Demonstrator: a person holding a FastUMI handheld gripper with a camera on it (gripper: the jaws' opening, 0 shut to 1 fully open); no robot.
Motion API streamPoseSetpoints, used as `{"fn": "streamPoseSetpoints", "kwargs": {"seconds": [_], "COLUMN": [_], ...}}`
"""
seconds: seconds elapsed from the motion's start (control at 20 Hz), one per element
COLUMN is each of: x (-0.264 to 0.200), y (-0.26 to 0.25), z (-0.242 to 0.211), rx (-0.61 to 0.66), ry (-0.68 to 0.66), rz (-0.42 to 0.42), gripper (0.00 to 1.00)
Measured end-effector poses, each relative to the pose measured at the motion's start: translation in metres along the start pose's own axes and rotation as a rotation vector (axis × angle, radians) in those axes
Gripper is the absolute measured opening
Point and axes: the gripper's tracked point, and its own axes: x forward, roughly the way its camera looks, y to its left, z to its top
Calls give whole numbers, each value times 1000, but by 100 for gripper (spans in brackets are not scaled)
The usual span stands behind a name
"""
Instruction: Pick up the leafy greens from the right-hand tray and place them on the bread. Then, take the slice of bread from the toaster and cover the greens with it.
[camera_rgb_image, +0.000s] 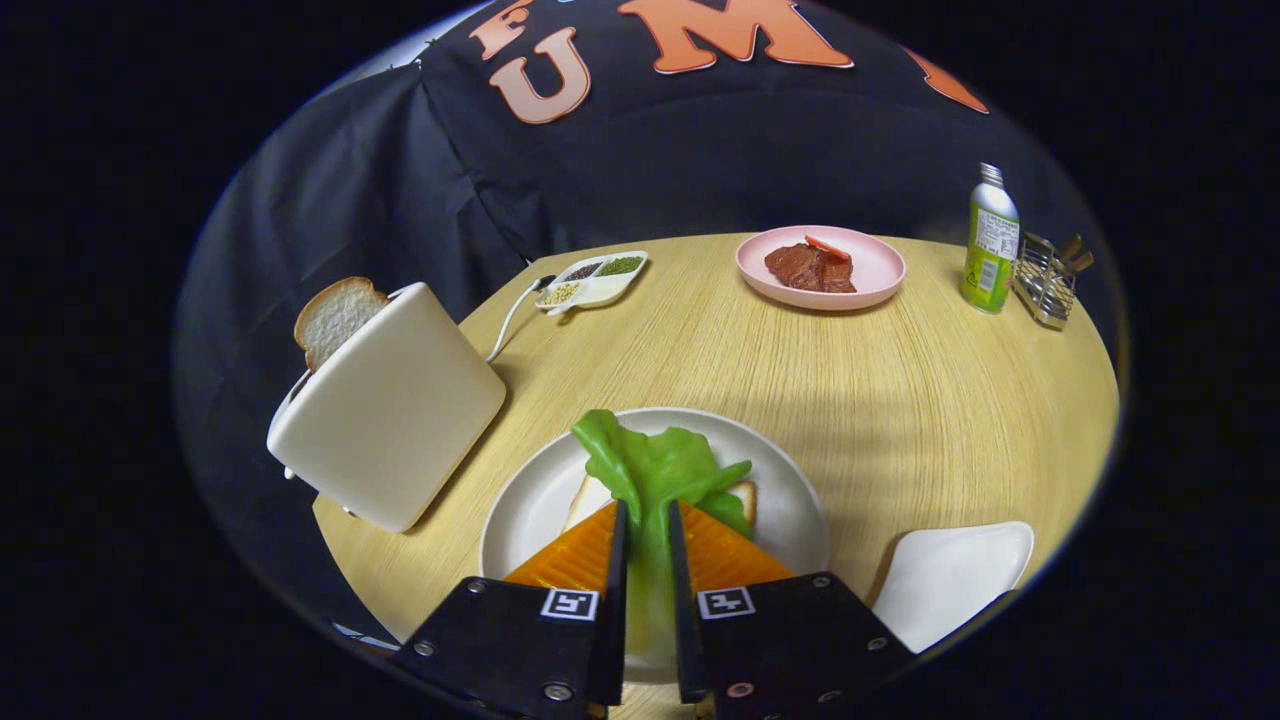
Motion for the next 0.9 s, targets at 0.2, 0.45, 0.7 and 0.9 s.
{"fn": "streamPoseSetpoints", "kwargs": {"seconds": [0.2,0.45,0.7,0.9], "x": [-5,-14,-39,-58], "y": [6,5,10,26], "z": [10,31,64,90], "rx": [-70,-74,-75,-59], "ry": [-42,-85,-116,-100], "rz": [-20,-59,-93,-97], "gripper": [36,54,71,80]}}
